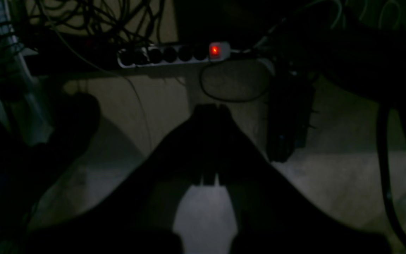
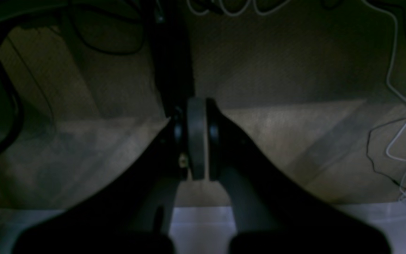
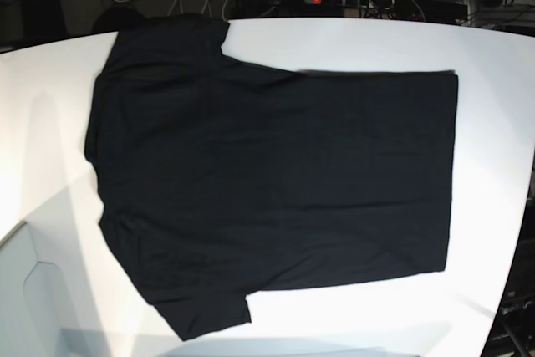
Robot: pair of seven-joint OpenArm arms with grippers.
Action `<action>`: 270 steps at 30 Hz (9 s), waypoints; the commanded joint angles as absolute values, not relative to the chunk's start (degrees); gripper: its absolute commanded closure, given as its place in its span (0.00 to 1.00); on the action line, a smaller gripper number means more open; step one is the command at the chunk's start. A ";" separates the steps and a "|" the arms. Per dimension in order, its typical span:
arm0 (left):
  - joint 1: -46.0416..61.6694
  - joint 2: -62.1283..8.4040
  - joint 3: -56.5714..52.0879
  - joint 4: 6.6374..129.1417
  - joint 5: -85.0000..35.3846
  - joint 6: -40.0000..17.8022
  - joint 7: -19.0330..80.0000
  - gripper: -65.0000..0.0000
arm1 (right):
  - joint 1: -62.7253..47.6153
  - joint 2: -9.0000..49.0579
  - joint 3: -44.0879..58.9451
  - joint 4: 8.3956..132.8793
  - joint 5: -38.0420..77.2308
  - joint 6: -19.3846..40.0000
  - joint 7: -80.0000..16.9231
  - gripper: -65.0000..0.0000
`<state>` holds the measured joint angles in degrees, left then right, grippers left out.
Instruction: Fold the T-shirt properly
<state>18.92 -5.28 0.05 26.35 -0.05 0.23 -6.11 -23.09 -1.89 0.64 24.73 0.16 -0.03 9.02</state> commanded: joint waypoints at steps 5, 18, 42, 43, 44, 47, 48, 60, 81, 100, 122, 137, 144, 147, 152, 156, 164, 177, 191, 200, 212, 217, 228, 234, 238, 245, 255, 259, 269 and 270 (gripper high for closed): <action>25.19 -6.99 0.31 35.91 -0.04 0.31 -6.64 1.00 | -29.76 -1.98 0.66 33.98 -0.13 -0.31 9.36 1.00; 38.90 -9.63 0.13 59.03 -0.04 0.31 -6.64 1.00 | -42.24 -1.98 0.75 56.22 -0.04 -0.40 9.19 1.00; 52.79 -16.48 -0.04 98.42 -0.04 0.31 -5.93 1.00 | -59.56 -2.15 8.75 108.44 -0.04 0.04 4.70 1.00; 52.53 -16.48 -0.04 98.95 -0.04 0.31 -5.93 1.00 | -59.21 -2.07 8.66 110.11 -0.04 0.04 2.59 1.00; 52.35 -16.48 -0.13 99.21 0.04 0.31 -5.93 1.00 | -58.42 -1.98 8.66 111.96 -0.04 0.04 0.57 1.00; 50.68 -16.48 -0.13 100.00 0.04 0.31 -5.93 1.00 | -54.90 -1.98 8.66 114.59 -0.04 0.31 -3.82 1.00; 49.71 -16.48 -0.13 100.26 0.04 0.31 -5.85 1.00 | -53.49 -1.98 8.66 114.86 -0.04 1.54 -5.14 1.00; 45.05 -16.48 -5.05 106.95 -12.44 -0.22 1.45 1.00 | -39.43 -2.42 12.18 116.18 -0.04 22.29 -18.59 1.00; 29.85 -15.08 -41.36 113.01 -53.58 -23.08 46.37 1.00 | -18.59 -2.68 43.74 116.00 31.08 40.00 -56.75 1.00; 21.93 -10.33 -59.74 110.46 -57.54 -27.21 68.18 0.59 | -14.99 -3.56 46.29 112.57 33.36 40.00 -66.42 0.55; 23.16 -10.33 -59.82 108.70 -57.89 -27.21 68.35 0.59 | -6.11 4.09 65.10 78.46 51.21 40.00 -80.00 0.55; 23.16 -10.24 -59.74 108.70 -57.54 -27.21 68.62 0.59 | -8.92 3.38 54.20 78.55 51.21 40.00 -80.00 0.55; 23.16 -10.24 -59.74 108.70 -57.54 -27.21 68.26 0.59 | -9.27 3.47 52.70 78.55 51.21 40.00 -80.00 0.68; 23.16 -10.59 -59.74 108.70 -57.80 -27.21 68.26 0.59 | -9.10 3.65 51.12 78.55 51.21 40.00 -80.00 0.94; 23.16 -10.86 -59.91 108.62 -58.15 -27.21 68.26 0.59 | -8.92 3.65 49.10 78.55 51.21 40.00 -80.00 1.00; 22.55 -10.95 -64.57 105.89 -58.86 -27.30 68.88 0.58 | -8.84 3.65 49.10 78.55 51.21 40.00 -80.00 1.00; 21.76 -19.38 -66.15 82.68 -69.32 -27.30 71.96 0.37 | -8.75 4.44 49.27 78.46 51.12 40.00 -80.00 1.00; 17.63 -22.02 -58.33 68.26 -69.85 -31.16 71.52 0.37 | -8.66 4.44 49.27 78.46 51.12 40.00 -80.00 1.00; 12.00 -18.51 -55.25 68.18 -61.41 -31.08 71.34 0.37 | -8.66 4.26 49.27 78.46 51.12 40.00 -80.00 1.00; 11.21 -16.92 -55.34 68.18 -58.95 -31.34 71.34 0.41 | -8.84 4.26 49.27 78.46 51.12 40.00 -80.00 1.00; 11.21 -16.92 -54.81 68.18 -58.86 -31.16 71.34 0.98 | -9.10 4.44 49.19 78.46 51.12 40.00 -80.00 1.00; 11.30 -16.84 -54.81 68.62 -58.86 -31.16 71.34 0.98 | -9.10 4.26 49.27 78.46 51.12 40.00 -80.00 1.00; 11.56 -16.84 -54.81 68.79 -58.86 -31.16 71.34 0.98 | -8.75 4.26 49.19 78.46 51.12 40.00 -80.00 1.00; 10.95 -16.75 -53.85 68.35 -55.87 -30.46 70.02 0.98 | -8.75 4.26 49.19 78.02 50.86 40.00 -80.00 1.00; 7.87 -16.66 -44.00 66.15 -43.56 -21.93 65.19 0.98 | -6.64 2.77 49.45 74.07 46.90 33.98 -78.55 1.00; 7.25 -16.66 -38.37 58.77 -43.21 -20.09 58.07 0.98 | -4.00 3.38 49.10 61.32 45.49 27.12 -76.62 1.00; 7.25 -16.57 -35.74 58.07 -39.78 -20.53 48.22 0.98 | 0.40 2.15 38.73 61.14 45.41 26.86 -67.65 1.00; 9.19 -16.13 -35.82 61.14 -43.03 -20.70 46.46 0.98 | -0.57 3.30 37.76 67.74 45.41 26.86 -62.73 1.00; 25.71 -15.60 -42.33 75.56 -56.04 -23.52 43.74 0.98 | -15.16 1.19 28.62 96.75 42.86 26.95 -58.15 1.00; 24.40 -15.78 -42.51 76.18 -55.34 -22.81 44.53 0.98 | -13.85 1.01 26.95 95.08 42.77 26.95 -58.07 1.00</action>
<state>24.60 -15.35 -42.65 75.53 -55.90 -23.24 43.97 -15.03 0.82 26.79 94.26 41.85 26.61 -59.22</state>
